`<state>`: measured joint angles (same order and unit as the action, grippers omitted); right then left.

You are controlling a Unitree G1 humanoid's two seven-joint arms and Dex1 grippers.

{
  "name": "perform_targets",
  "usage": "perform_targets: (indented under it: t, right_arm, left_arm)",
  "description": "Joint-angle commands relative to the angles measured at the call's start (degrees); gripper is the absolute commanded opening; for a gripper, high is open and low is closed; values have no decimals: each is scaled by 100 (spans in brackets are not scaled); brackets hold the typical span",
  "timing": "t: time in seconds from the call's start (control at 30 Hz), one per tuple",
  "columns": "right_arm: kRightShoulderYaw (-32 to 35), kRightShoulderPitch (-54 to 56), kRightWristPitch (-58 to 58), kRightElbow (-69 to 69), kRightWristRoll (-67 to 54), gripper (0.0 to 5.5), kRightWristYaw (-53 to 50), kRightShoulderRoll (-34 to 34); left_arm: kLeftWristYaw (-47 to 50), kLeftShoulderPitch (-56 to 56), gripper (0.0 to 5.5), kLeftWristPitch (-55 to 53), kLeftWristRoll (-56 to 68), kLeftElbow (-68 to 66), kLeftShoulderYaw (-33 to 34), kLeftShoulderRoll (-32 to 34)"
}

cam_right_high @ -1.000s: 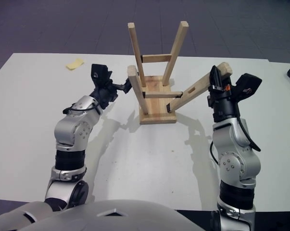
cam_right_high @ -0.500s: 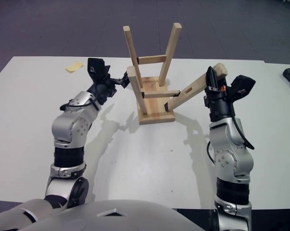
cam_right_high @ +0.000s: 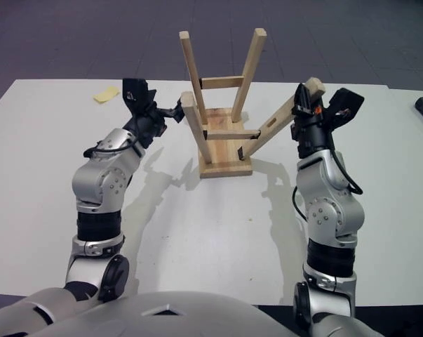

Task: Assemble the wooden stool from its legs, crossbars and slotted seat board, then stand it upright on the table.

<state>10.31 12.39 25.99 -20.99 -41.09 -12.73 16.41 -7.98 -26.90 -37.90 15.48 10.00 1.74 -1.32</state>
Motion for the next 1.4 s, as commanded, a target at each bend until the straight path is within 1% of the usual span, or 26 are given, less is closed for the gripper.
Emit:
perform_targets:
  t: [0.03, 0.23, 0.4, 0.7, 0.77, 0.83, 1.13, 1.27, 1.4]
  right_arm:
    - [-385, -415, 1037, 374, 430, 105, -408, -121]
    - [-761, -467, 1190, 155, 1167, 105, -334, 185]
    - [-947, -713, 1210, 276, 1459, 106, -190, 216]
    - [-1287, -1522, 598, 987, 1958, 109, 354, 388]
    - [-1299, -1638, 430, 1207, 1948, 109, 434, 330]
    - [-1139, -1692, 381, 1401, 1719, 109, 477, 157]
    - [-1362, -2009, -118, 1923, 1994, 109, 818, 300]
    - [-1342, -2156, -475, 2138, 1992, 109, 1014, 274]
    - [-1508, -2170, -670, 2469, 2165, 109, 1126, 334]
  left_arm:
    - [34, -239, 540, -11, 136, 190, -31, -104]
    - [123, -228, 540, -30, 167, 272, -42, -155]
    - [203, -283, 540, -66, 216, 366, -19, -187]
    - [253, -327, 540, -108, 296, 420, 26, -198]
    - [262, -354, 540, -122, 317, 427, 59, -195]
    - [277, -409, 540, -121, 337, 433, 115, -176]
    - [435, -741, 540, 137, 530, 468, 615, -36]
    - [446, -783, 540, 202, 571, 441, 647, -44]
    - [391, -831, 540, 234, 583, 421, 616, -5]
